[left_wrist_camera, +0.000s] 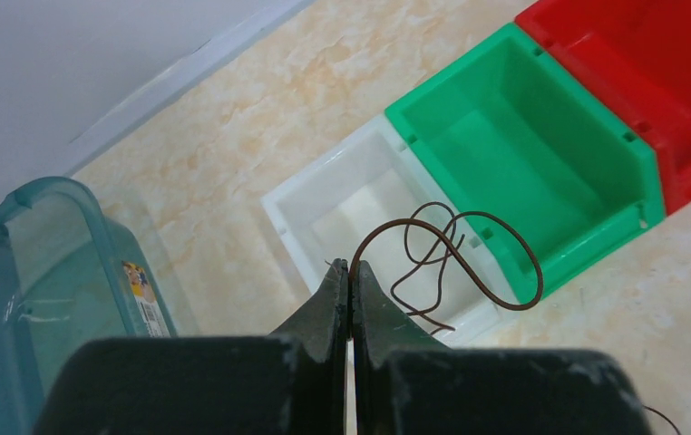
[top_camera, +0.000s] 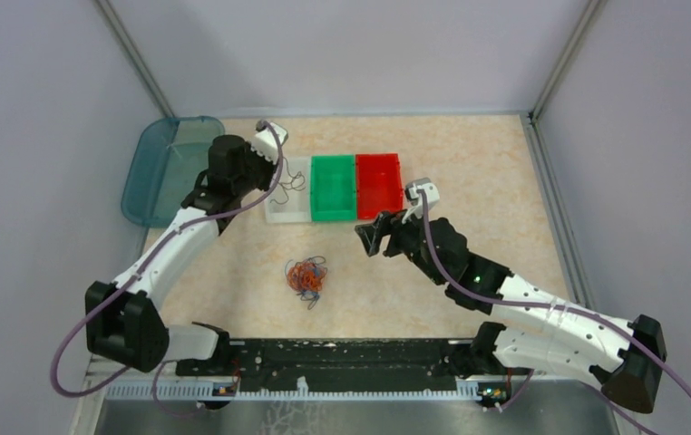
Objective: Untangle the cables
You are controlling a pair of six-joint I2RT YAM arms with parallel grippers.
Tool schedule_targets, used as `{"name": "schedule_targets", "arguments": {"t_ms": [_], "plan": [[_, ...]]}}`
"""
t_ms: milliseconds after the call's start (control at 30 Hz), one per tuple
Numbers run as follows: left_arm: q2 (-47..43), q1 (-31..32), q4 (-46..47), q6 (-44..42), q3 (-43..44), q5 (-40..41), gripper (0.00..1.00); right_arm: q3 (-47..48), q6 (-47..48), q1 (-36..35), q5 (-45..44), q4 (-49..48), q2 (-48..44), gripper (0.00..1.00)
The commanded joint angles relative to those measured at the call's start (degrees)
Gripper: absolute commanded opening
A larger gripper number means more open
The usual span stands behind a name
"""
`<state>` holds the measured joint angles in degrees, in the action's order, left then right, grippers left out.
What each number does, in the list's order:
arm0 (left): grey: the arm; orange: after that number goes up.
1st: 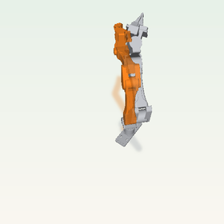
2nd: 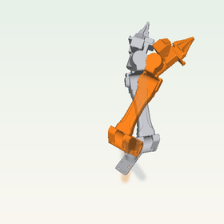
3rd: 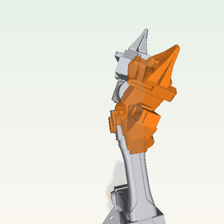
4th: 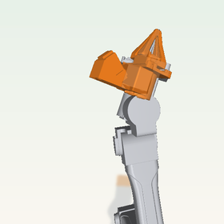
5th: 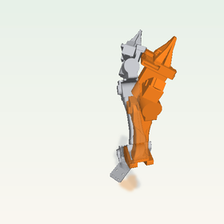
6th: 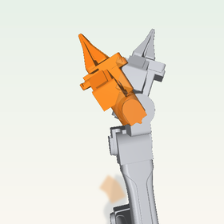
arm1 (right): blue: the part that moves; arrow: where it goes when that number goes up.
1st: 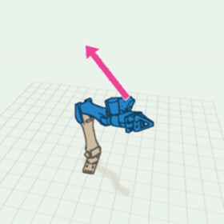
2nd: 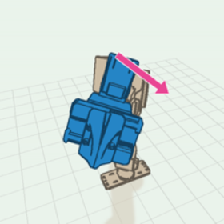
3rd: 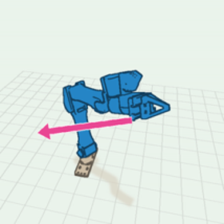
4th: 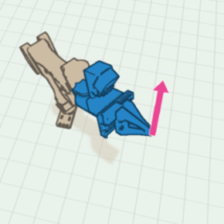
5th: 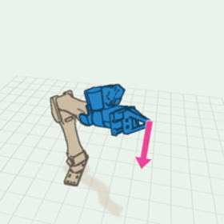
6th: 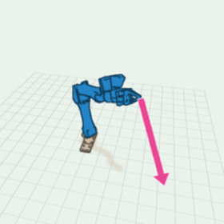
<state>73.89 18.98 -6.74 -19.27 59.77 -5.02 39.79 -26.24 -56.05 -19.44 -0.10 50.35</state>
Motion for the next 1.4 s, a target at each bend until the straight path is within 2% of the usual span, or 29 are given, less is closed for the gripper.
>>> {"name": "schedule_targets", "arguments": {"t_ms": [0, 200, 433, 500, 600, 700, 767, 900, 967, 1067, 1133, 1367], "plan": [[4.10, 0.09, 6.93, -2.78, -0.53, 6.03, 0.00, 1.30, -0.65, 0.57, -3.01, 0.16, -1.41, 0.72], [10.98, -0.21, 14.05, -3.71, -0.55, 9.07, 0.00, 1.61, -1.00, 0.57, -2.85, 1.32, -1.21, 0.72], [17.76, -0.26, 16.78, -3.89, 0.13, 10.08, 0.01, 1.69, -0.81, 0.66, -2.82, 2.20, -1.66, 0.72], [19.28, -0.26, 17.03, -4.02, 0.28, 9.74, 0.09, 1.61, -0.70, 0.68, -2.50, 2.18, -1.54, 0.72], [21.77, -0.26, 14.24, -4.44, 2.38, 8.11, 0.38, 1.84, -0.41, 0.67, -1.91, 2.21, -1.20, 0.72], [23.40, -0.35, 10.71, -4.39, 4.82, 7.34, 0.57, 2.22, 0.01, 0.71, -1.49, 2.34, -0.55, 0.72], [23.52, -0.43, 9.54, -4.66, 5.64, 7.09, 0.63, 2.50, 0.36, 0.77, -0.98, 2.36, -0.07, 0.72], [21.92, -1.05, 7.24, -4.42, 6.94, 5.69, 0.67, 2.84, 0.40, 0.77, -0.01, 2.67, 0.74, 0.72], [20.51, -1.71, 4.89, -3.89, 7.85, 3.26, 0.70, 2.84, 0.40, 0.80, 0.73, 2.43, 1.00, 0.72], [17.97, -1.91, -2.90, -3.72, 10.49, -2.03, 0.86, 3.01, 1.25, 0.83, 2.50, 2.06, 2.21, 0.72], [15.25, -2.06, -8.71, -5.05, 10.87, -7.22, 0.90, 2.97, 1.90, 0.80, 4.57, 1.18, 4.03, 0.72], [3.11, -2.16, -32.45, -20.10, 3.13, -29.92, 0.92, 3.29, 0.56, 0.77, 10.58, -1.87, 12.24, 0.68]]}}
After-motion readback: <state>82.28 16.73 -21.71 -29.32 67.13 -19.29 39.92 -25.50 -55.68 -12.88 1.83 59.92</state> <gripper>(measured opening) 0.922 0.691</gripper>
